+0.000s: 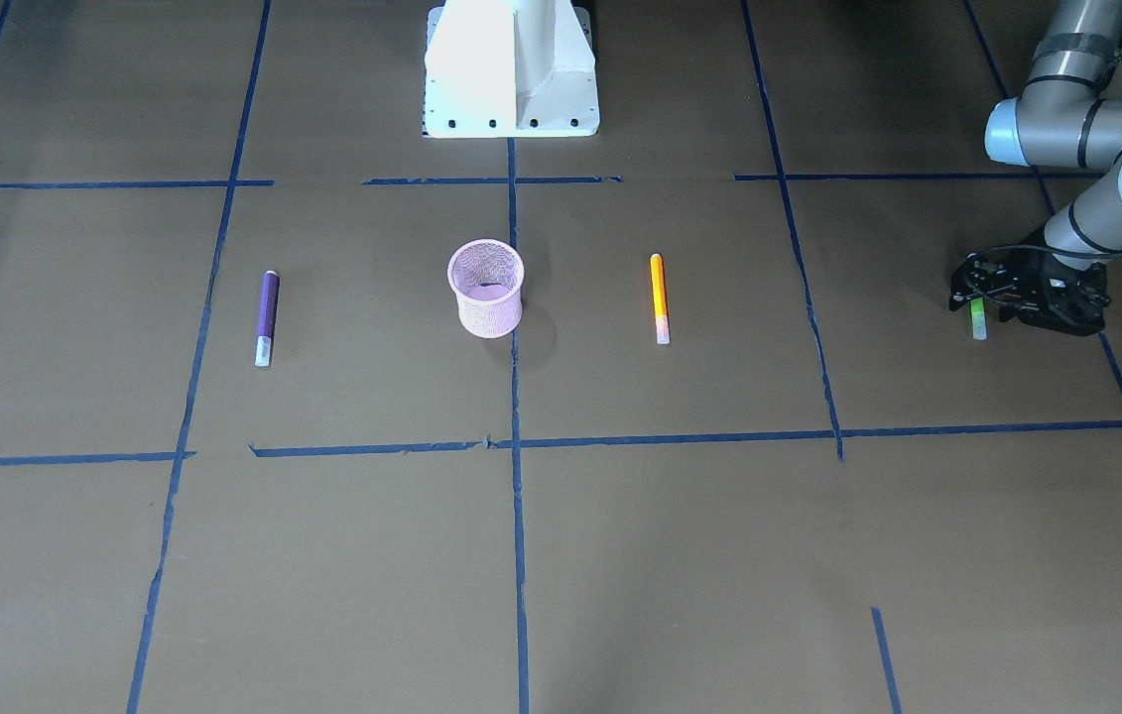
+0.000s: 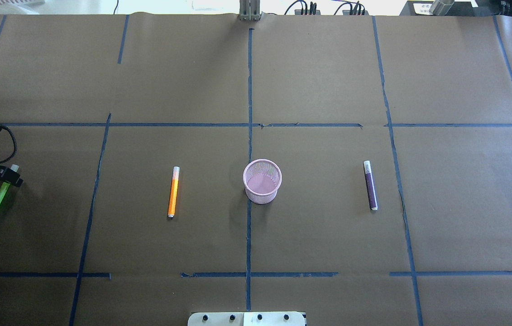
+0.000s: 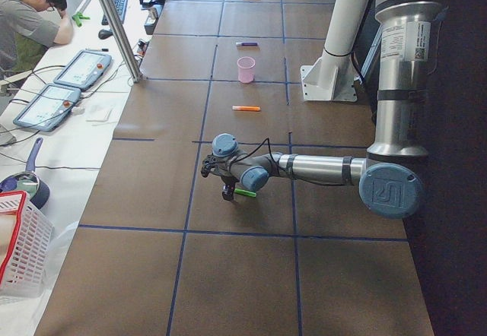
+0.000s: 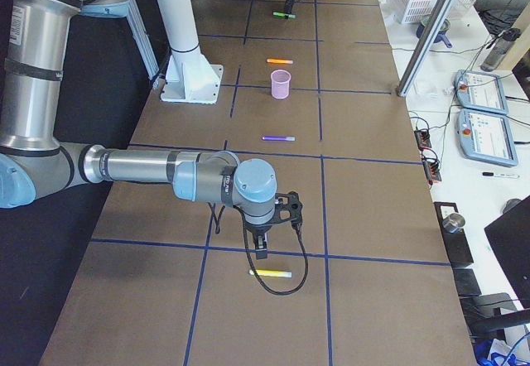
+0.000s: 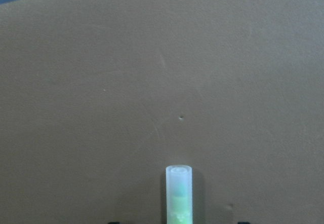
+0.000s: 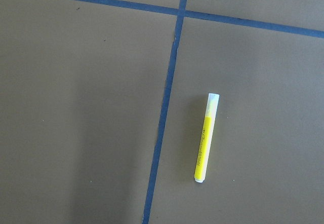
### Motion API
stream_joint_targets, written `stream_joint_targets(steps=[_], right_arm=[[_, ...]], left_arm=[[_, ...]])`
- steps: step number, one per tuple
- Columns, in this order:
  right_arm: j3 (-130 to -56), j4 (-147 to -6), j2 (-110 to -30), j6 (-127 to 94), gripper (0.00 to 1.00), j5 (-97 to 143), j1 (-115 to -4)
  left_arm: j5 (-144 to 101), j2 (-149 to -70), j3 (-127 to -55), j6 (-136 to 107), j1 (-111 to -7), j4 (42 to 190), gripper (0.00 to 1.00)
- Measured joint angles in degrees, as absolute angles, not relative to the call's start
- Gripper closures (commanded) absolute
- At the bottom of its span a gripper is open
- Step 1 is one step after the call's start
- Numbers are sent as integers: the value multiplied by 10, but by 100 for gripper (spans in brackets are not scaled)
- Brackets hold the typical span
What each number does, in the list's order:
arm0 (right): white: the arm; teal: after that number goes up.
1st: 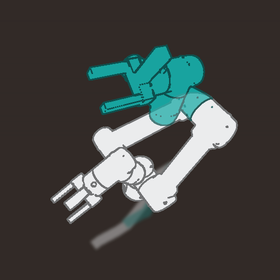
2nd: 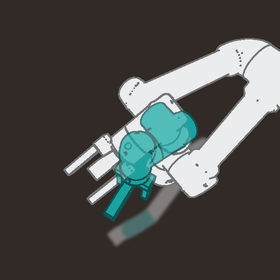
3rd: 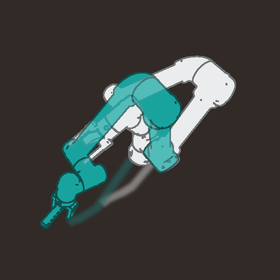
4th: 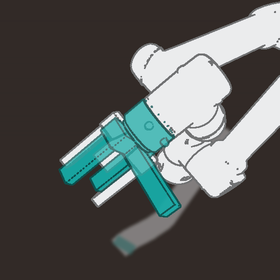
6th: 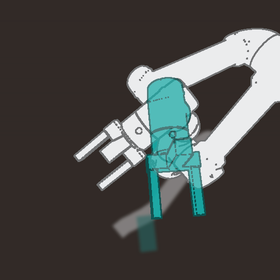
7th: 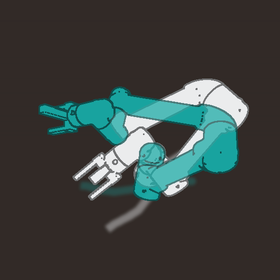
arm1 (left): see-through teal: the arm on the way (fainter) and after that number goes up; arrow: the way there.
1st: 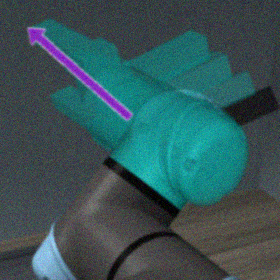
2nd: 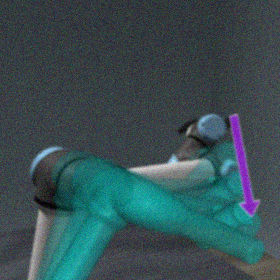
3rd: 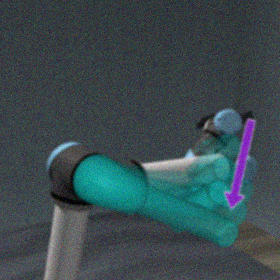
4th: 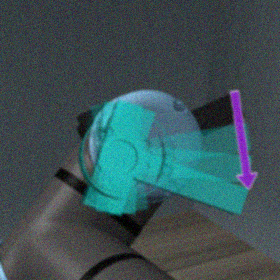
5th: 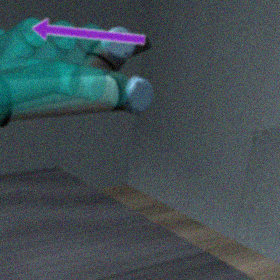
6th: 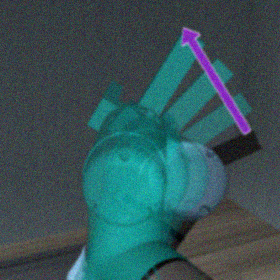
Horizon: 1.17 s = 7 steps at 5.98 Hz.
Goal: Collect pens into pen holder
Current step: 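Close the left gripper on the green highlighter and lift it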
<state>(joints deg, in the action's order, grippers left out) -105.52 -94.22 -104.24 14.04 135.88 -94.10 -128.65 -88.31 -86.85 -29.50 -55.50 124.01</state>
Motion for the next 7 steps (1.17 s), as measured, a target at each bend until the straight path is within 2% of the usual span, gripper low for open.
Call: stream_joint_targets(steps=[1,5,7], right_arm=[[-1055,-942,-1042,140,0,1359,-941],[-1055,-942,-1042,140,0,1359,-940],[-1056,-942,-1042,140,0,1359,-941]], left_arm=[[-1286,-883,-869,-295,-555,1240,100],[-1275,-880,-879,-293,-556,1241,100],[-1239,-877,-918,-296,-558,1242,100]])
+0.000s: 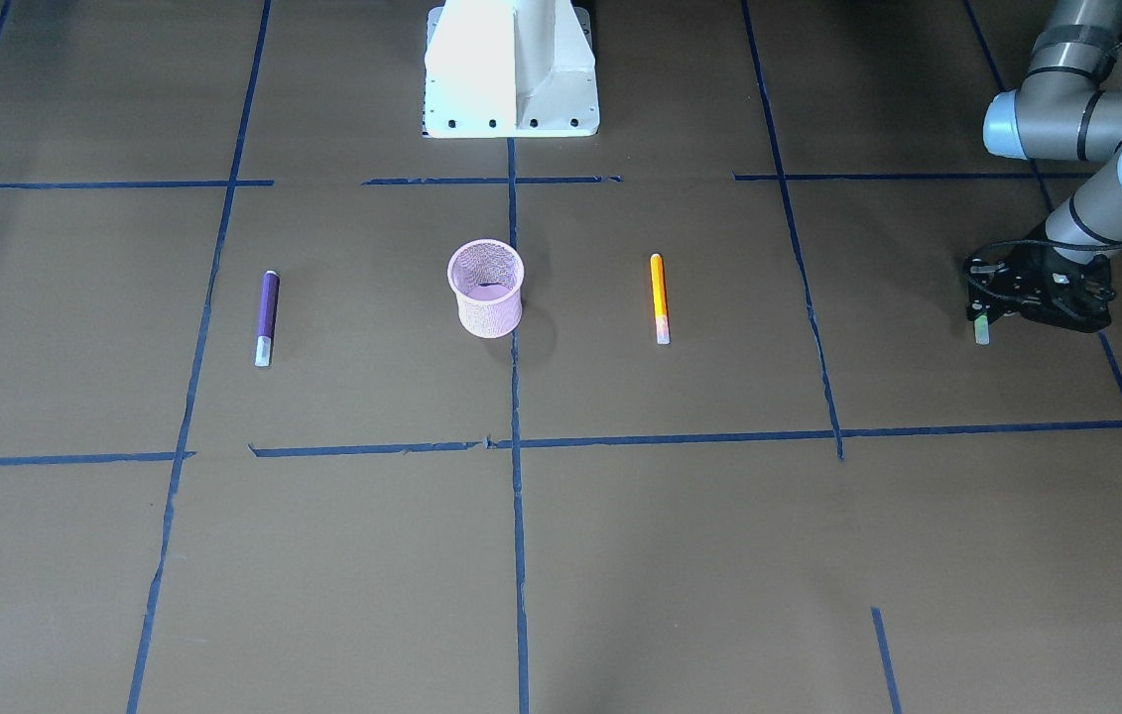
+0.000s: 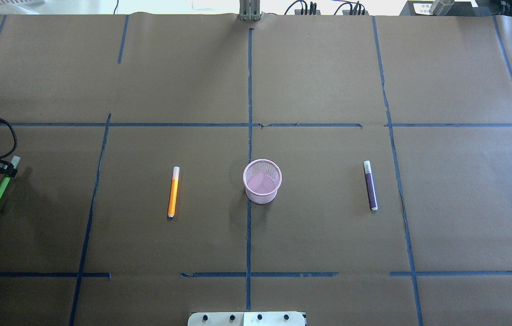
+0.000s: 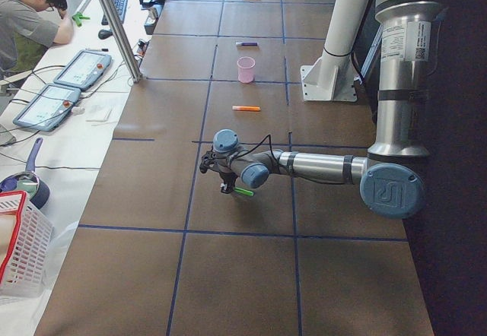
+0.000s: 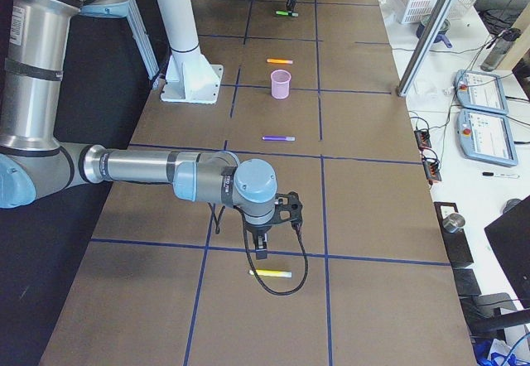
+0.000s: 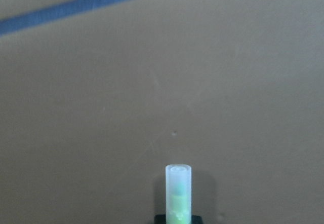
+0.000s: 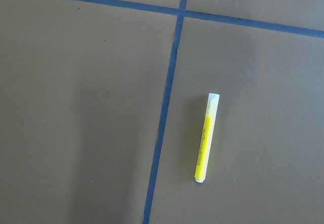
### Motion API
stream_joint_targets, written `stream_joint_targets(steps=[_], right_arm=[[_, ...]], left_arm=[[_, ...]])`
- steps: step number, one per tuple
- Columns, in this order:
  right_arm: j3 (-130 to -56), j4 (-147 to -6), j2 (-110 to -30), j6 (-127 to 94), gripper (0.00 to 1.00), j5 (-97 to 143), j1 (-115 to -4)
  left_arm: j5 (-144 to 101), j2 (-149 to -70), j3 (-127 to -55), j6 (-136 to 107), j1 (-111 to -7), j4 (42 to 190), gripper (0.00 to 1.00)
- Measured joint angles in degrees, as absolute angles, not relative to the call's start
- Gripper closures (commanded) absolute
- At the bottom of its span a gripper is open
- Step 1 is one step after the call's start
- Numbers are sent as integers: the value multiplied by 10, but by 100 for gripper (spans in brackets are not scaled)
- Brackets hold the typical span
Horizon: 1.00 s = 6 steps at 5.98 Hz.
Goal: Collect pens into pen holder
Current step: 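Carry the green highlighter with the left gripper over the pink pen cup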
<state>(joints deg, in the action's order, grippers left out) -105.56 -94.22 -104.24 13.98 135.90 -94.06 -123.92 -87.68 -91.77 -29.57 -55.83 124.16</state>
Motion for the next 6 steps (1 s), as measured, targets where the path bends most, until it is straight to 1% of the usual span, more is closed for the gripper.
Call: stream_joint_targets(steps=[2,4,6], right_arm=[[-1057,-942,-1042,140,0,1360,-941],[-1057,-942,-1042,140,0,1360,-941],[-1058,-941,-1042,140,0,1361,-941]], left_arm=[[-1187,-878,-986,-317,-560,1241,100],[-1162,-891,-1082,-349,-557,1240,100],[-1143,-916,-1143,-451,-550,1238,100]])
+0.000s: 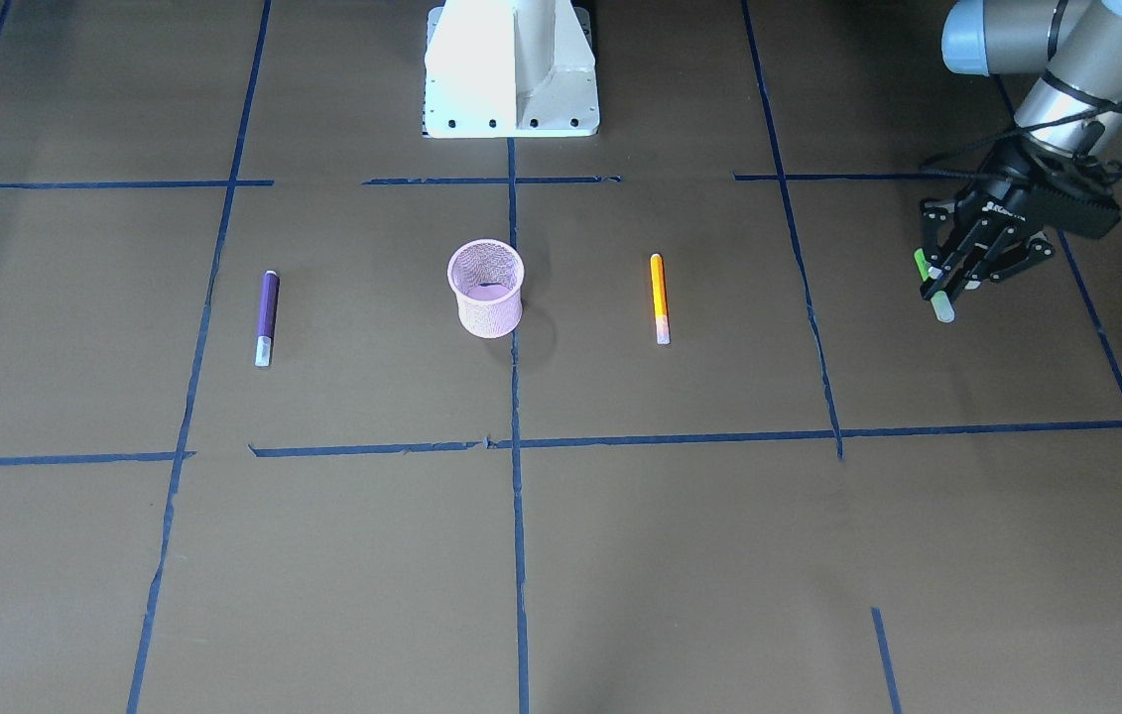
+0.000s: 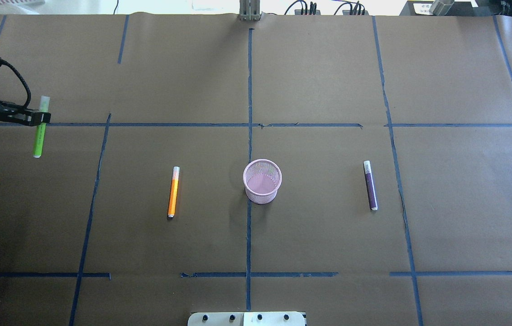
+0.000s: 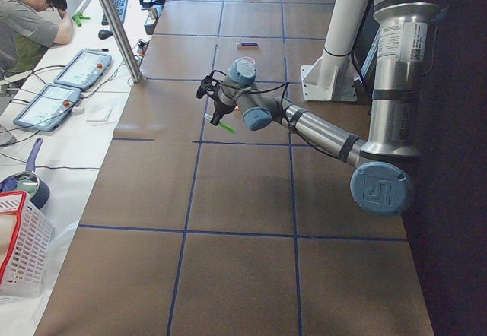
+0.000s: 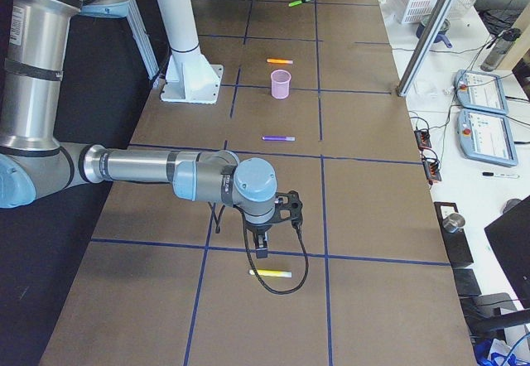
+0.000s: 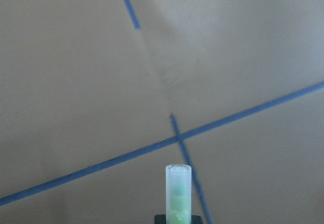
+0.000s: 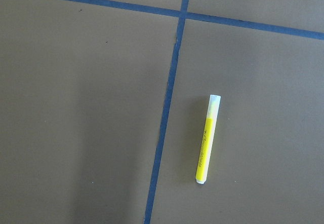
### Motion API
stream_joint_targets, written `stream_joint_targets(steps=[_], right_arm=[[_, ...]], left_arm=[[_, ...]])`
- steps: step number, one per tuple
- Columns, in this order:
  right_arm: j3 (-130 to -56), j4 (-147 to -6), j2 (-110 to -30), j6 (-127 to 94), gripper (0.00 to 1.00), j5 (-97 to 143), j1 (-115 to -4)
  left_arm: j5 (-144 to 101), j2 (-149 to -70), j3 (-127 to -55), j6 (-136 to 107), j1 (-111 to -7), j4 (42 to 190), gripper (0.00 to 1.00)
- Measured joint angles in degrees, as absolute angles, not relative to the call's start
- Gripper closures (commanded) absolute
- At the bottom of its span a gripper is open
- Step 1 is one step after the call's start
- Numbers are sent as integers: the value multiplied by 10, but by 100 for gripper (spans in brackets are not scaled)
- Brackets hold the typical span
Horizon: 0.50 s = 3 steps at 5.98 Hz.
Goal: Collect pens into pen holder
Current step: 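Carry the green highlighter with the left gripper over the pink pen cup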
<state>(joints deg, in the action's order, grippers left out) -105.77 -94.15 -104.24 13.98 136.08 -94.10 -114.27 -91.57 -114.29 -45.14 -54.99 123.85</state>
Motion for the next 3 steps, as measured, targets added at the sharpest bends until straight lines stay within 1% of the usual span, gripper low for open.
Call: stream_joint_targets(steps=[3], right_arm=[[-1058,-941,-1042,141,0,1361,-940]], left_arm=[[-998,-956,-1205,-627,-473,1237,100]])
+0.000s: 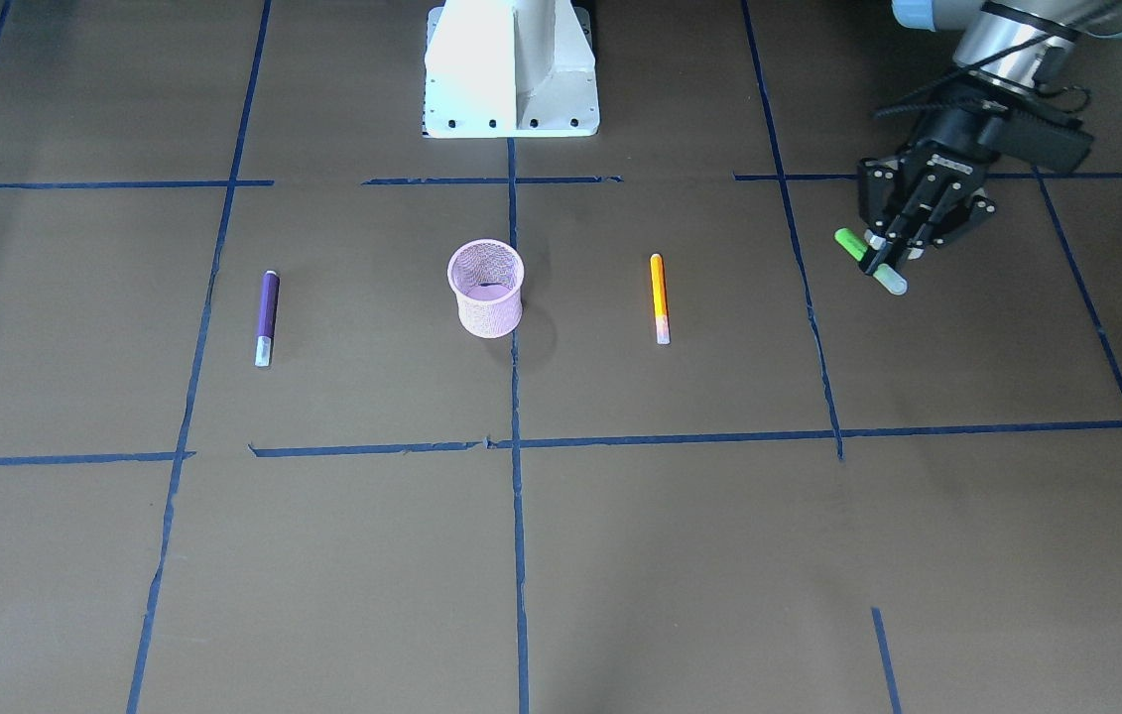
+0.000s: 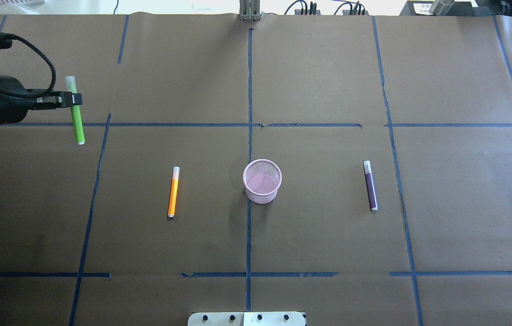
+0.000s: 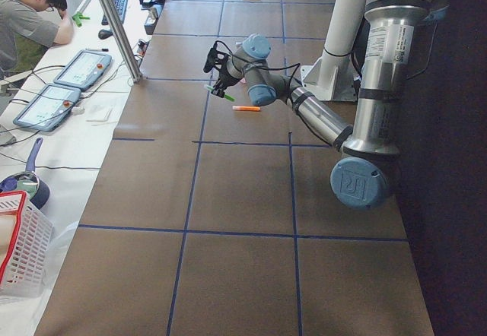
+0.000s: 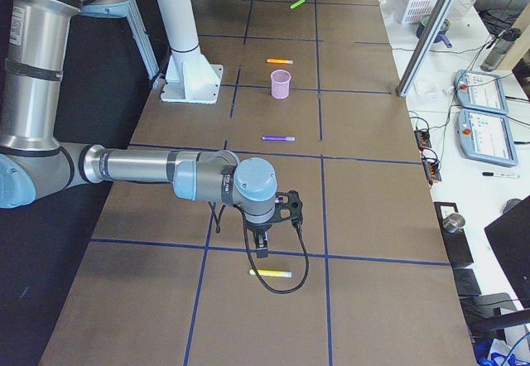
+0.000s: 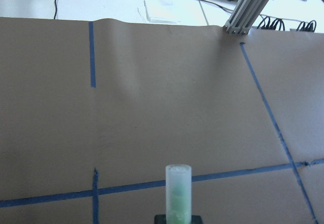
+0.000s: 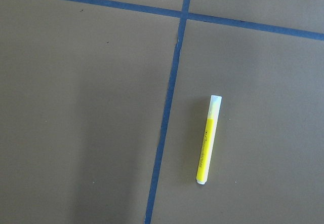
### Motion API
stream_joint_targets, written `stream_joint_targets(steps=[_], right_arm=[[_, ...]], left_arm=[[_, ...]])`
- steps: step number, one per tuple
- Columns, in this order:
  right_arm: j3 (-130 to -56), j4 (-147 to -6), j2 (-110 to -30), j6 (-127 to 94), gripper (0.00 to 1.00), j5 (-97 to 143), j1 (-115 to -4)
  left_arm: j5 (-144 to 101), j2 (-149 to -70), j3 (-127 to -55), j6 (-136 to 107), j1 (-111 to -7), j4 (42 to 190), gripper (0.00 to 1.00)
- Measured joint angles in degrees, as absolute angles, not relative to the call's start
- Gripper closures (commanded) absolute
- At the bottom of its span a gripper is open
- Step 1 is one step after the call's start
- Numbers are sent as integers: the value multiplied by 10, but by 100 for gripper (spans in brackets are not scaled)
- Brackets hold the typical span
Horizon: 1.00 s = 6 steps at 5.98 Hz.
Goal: Collect pens into pen holder
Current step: 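Carry the green highlighter with the left gripper over the pink pen cup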
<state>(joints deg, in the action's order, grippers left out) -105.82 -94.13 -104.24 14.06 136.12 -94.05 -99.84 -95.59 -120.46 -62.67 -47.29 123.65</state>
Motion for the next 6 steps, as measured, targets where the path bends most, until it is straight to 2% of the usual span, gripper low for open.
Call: stream_joint_targets(steps=[3,6], right_arm=[[-1058,-941,-1042,141,0,1361,-940],[-1056,-942,-1042,141,0,1361,-940]], left_arm=[[-831,-1034,-1212,-674,-363,1179,100],[-659,-1177,-1186,-739,-216,1023,100]])
